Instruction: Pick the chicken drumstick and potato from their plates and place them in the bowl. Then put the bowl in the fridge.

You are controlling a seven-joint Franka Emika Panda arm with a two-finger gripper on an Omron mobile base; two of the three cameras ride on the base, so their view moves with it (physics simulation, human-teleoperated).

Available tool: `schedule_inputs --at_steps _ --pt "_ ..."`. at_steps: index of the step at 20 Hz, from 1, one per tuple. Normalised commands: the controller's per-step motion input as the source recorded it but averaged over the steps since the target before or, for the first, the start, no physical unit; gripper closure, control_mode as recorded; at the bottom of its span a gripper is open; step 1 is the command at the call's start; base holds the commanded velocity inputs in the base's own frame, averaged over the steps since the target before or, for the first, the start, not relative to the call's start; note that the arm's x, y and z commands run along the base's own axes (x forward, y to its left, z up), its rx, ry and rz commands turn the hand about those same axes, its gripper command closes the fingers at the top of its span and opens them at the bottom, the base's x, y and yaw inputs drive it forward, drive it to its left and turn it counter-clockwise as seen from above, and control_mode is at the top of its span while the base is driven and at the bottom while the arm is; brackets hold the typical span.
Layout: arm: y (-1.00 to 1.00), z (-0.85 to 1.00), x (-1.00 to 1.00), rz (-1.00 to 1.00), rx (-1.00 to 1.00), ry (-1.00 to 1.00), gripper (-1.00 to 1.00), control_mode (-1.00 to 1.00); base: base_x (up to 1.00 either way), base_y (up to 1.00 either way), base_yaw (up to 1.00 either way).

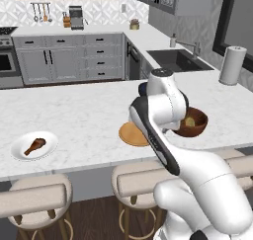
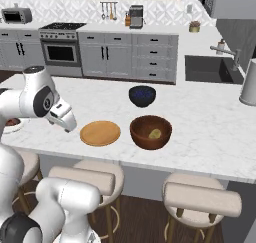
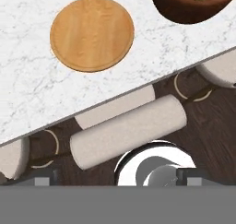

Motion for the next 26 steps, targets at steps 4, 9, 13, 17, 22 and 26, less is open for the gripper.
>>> schedule_inputs --at_steps 4,9,13,17,22,26 --pt "-0.26 0.0 -0.43 0.45 -0.06 0.0 -1.0 -1.0 0.0 0.0 0.0" --pt "-0.09 0.0 -0.23 0.45 0.0 -0.04 -1.0 -1.0 0.0 0.0 0.0" --pt "0.77 0.01 -0.3 0.23 0.0 -0.04 -1.0 -1.0 0.0 0.0 0.0" --pt "1.0 0.0 -0.55 0.06 0.0 -0.04 -1.0 -1.0 0.0 0.0 0.0" --pt "0.52 0.14 -0.43 0.0 0.04 -0.03 -1.0 -1.0 0.0 0.0 0.0" --pt "-0.09 0.04 0.31 0.0 0.0 0.0 -1.0 -1.0 0.0 0.0 0.0"
